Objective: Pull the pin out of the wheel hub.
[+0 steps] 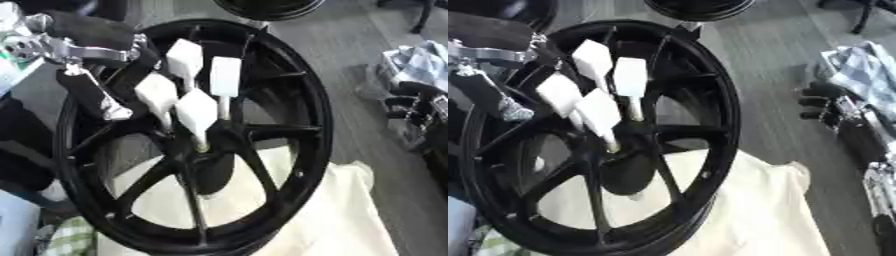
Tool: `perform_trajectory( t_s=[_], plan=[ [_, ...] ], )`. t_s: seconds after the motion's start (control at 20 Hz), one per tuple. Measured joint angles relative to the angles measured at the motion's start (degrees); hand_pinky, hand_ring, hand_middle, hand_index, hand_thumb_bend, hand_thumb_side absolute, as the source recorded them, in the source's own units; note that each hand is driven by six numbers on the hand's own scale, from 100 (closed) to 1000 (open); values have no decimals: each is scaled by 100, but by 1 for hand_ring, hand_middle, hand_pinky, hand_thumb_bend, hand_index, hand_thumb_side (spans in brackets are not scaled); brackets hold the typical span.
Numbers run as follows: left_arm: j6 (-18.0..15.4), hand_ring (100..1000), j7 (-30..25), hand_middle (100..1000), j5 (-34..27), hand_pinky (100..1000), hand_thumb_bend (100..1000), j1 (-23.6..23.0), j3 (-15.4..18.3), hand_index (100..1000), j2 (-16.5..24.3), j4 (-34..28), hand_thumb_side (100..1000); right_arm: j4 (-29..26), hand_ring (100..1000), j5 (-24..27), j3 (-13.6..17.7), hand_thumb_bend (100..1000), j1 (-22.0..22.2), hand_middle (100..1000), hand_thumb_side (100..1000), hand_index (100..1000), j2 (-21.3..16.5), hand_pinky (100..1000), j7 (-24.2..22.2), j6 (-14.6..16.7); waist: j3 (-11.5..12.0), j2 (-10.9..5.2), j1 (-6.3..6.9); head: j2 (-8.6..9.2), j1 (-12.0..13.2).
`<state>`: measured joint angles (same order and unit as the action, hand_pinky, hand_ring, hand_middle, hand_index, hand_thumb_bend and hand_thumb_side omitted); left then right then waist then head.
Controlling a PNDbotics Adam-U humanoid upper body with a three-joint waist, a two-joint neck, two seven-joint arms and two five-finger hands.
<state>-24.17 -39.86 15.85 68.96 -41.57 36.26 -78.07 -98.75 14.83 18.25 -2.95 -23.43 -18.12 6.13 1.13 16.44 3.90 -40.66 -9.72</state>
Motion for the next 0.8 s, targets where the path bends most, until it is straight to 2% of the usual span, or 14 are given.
perform_trajectory(
  t_s=[0.2, 0.55, 0.8],
  plan=[
    [71, 536, -71, 406, -179, 731, 100, 3, 191, 310, 22, -186, 269, 1, 794, 0, 0, 100, 3, 764, 792, 819, 0, 718, 9, 5, 6, 1, 1, -1, -1],
    [177, 521, -177, 380, -506, 725, 100, 20, 642, 296, 150, -570, 261, 1, 795, -7, 0, 100, 29, 765, 792, 819, 0, 718, 23, 18, 34, 1, 1, -1, -2],
    [321, 517, -321, 375, -955, 728, 100, 18, 1188, 296, 309, -931, 254, 2, 795, -45, 1, 100, 45, 765, 791, 819, 0, 718, 27, 22, 56, 1, 1, -1, -6]
  ],
)
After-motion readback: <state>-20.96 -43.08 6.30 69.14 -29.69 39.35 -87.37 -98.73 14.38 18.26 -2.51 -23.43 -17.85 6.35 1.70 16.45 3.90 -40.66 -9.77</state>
